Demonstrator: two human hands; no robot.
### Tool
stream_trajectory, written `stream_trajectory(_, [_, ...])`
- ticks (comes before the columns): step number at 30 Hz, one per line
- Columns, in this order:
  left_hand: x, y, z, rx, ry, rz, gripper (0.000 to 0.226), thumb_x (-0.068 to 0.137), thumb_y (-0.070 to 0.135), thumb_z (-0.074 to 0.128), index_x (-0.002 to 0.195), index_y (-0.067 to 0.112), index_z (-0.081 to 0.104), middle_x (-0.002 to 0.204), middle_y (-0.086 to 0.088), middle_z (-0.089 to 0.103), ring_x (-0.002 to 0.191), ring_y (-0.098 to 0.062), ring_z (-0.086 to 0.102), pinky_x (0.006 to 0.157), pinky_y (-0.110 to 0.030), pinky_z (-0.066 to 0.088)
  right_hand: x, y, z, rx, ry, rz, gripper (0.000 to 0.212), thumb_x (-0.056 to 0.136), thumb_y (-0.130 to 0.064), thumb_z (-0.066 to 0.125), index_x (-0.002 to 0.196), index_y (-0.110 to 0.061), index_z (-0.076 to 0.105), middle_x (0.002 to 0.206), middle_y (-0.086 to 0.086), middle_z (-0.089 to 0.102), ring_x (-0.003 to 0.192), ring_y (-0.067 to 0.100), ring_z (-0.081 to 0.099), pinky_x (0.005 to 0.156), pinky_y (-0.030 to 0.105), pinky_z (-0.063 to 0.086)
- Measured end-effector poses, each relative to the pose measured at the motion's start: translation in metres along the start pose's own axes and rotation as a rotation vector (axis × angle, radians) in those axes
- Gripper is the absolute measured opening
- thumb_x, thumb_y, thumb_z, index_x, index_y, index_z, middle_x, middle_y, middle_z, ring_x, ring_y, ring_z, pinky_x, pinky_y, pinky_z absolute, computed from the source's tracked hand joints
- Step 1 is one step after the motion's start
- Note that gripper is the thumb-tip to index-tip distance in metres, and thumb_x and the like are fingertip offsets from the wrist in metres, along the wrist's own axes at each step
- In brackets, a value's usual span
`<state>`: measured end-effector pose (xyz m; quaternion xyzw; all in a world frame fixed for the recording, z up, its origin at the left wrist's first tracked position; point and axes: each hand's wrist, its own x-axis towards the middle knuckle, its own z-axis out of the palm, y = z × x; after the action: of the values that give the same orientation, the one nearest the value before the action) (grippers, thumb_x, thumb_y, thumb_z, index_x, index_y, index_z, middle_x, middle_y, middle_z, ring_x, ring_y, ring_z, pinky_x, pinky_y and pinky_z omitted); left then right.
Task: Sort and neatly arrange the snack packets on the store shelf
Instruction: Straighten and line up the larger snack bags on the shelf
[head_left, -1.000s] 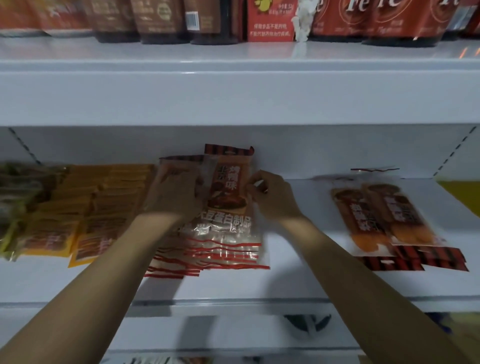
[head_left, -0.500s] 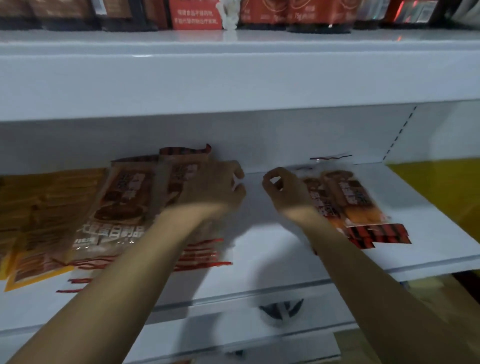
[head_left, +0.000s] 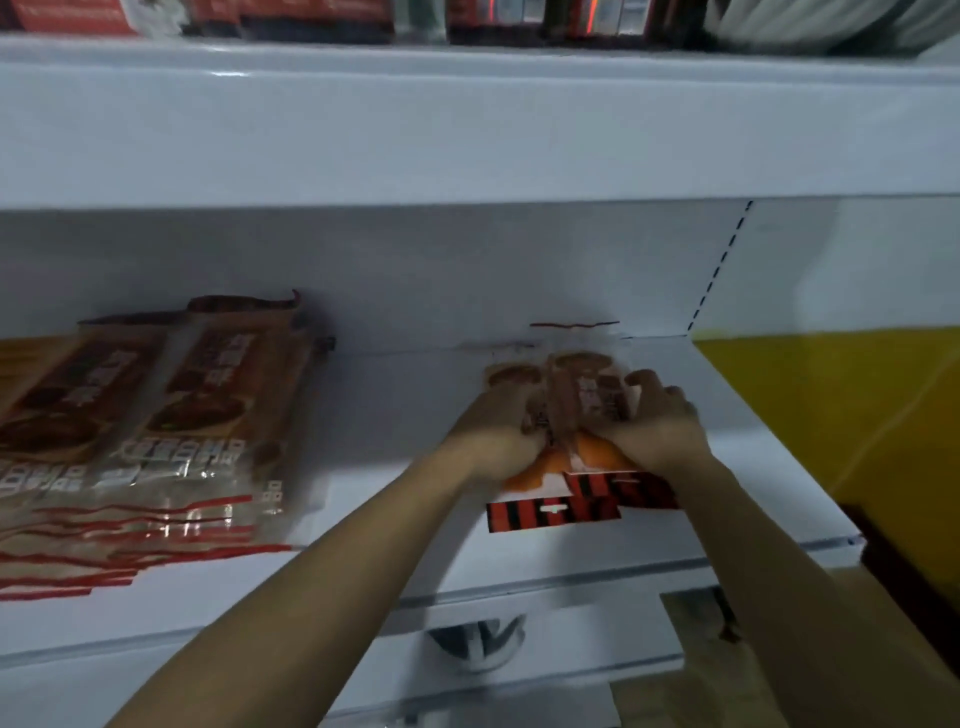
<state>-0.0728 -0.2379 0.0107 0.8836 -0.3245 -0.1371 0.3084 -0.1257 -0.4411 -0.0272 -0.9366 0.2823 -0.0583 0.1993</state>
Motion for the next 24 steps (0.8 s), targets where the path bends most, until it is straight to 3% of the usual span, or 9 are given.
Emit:
stream_trajectory(3, [0.005, 0.006, 0.019, -0.055, 0.055, -0.067, 0.033, 0.095, 0.027, 0.060, 0.128, 0.026, 0.056, 0.120, 0.001, 0.068, 0.099, -0.019, 0.064, 0.083, -0.032, 0.054, -0.003, 0.003, -0.012, 0.138, -0.008, -0.042, 0.089, 0.074, -0.052, 0.085, 0.142, -0.014, 0.044, 0.125, 0.020, 0.057, 0.119, 0.041, 0.055, 0.099, 0.042, 0.046])
stream_trajectory(7, [0.010, 0.008, 0.026, -0.089, 0.065, -0.153, 0.046, 0.099, 0.037, 0.059, 0.141, 0.029, 0.042, 0.124, 0.003, 0.064, 0.095, -0.017, 0.059, 0.079, -0.027, 0.045, 0.001, 0.009, -0.020, 0.515, -0.075, -0.027, 0.073, 0.074, -0.026, 0.091, 0.133, -0.024, 0.048, 0.107, -0.001, 0.066, 0.093, 0.017, 0.066, 0.065, 0.015, 0.049])
stream_trajectory(9, [0.010, 0.008, 0.026, -0.178, 0.093, -0.191, 0.049, 0.100, 0.050, 0.053, 0.143, 0.032, 0.038, 0.122, 0.005, 0.065, 0.097, -0.015, 0.064, 0.080, -0.027, 0.048, 0.002, 0.009, -0.025, 0.746, -0.112, -0.023, 0.068, 0.079, -0.014, 0.086, 0.135, -0.022, 0.050, 0.115, 0.009, 0.068, 0.091, 0.018, 0.069, 0.063, 0.020, 0.057])
stream_trajectory(12, [0.009, 0.012, 0.021, -0.488, 0.184, -0.189, 0.058, 0.093, 0.066, 0.051, 0.137, 0.029, 0.042, 0.117, 0.007, 0.069, 0.101, -0.017, 0.069, 0.093, -0.043, 0.057, -0.003, 0.007, -0.038, 0.961, -0.227, -0.057, 0.066, 0.081, -0.011, 0.084, 0.136, -0.027, 0.052, 0.123, 0.013, 0.067, 0.101, 0.030, 0.072, 0.077, 0.040, 0.064])
stream_trajectory(14, [0.008, 0.013, 0.011, -0.830, 0.271, -0.236, 0.046, 0.098, 0.053, 0.059, 0.129, 0.021, 0.053, 0.111, 0.002, 0.073, 0.104, -0.022, 0.071, 0.094, -0.047, 0.059, -0.005, 0.007, -0.044, 1.022, -0.336, -0.148, 0.065, 0.081, -0.007, 0.083, 0.136, -0.029, 0.055, 0.121, 0.010, 0.070, 0.102, 0.029, 0.073, 0.079, 0.040, 0.064])
stream_trajectory(17, [0.003, 0.012, 0.000, -1.311, 0.193, -0.346, 0.030, 0.098, 0.020, 0.066, 0.126, 0.009, 0.062, 0.115, -0.014, 0.075, 0.107, -0.035, 0.072, 0.094, -0.054, 0.058, -0.011, -0.001, -0.049, 0.971, -0.394, -0.246, 0.056, 0.084, -0.012, 0.081, 0.133, -0.026, 0.059, 0.116, 0.004, 0.074, 0.101, 0.021, 0.075, 0.081, 0.036, 0.063])
stream_trajectory(19, [0.002, 0.009, -0.003, -1.306, 0.185, -0.401, 0.030, 0.097, 0.010, 0.063, 0.126, 0.004, 0.059, 0.115, -0.019, 0.074, 0.104, -0.038, 0.073, 0.094, -0.055, 0.058, -0.012, -0.010, -0.047, 0.876, -0.350, -0.257, 0.050, 0.087, -0.024, 0.080, 0.132, -0.027, 0.059, 0.119, -0.001, 0.073, 0.103, 0.019, 0.073, 0.086, 0.037, 0.061])
stream_trajectory(22, [0.001, 0.005, -0.015, -1.234, 0.259, -0.407, 0.033, 0.094, 0.007, 0.068, 0.125, 0.000, 0.061, 0.114, -0.020, 0.074, 0.105, -0.037, 0.072, 0.096, -0.054, 0.057, -0.011, -0.022, -0.041, 0.380, -0.010, -0.362, 0.047, 0.093, -0.043, 0.070, 0.135, -0.031, 0.054, 0.134, -0.002, 0.056, 0.110, 0.013, 0.059, 0.089, 0.032, 0.051])
stream_trajectory(24, [0.002, 0.000, -0.028, -1.036, 0.222, -0.366, 0.030, 0.092, 0.013, 0.072, 0.120, 0.003, 0.067, 0.111, -0.016, 0.076, 0.104, -0.033, 0.073, 0.099, -0.052, 0.056, -0.014, -0.035, -0.042, 0.209, 0.164, -0.512, 0.047, 0.095, -0.038, 0.065, 0.138, -0.029, 0.051, 0.148, 0.001, 0.043, 0.128, 0.018, 0.045, 0.101, 0.040, 0.047])
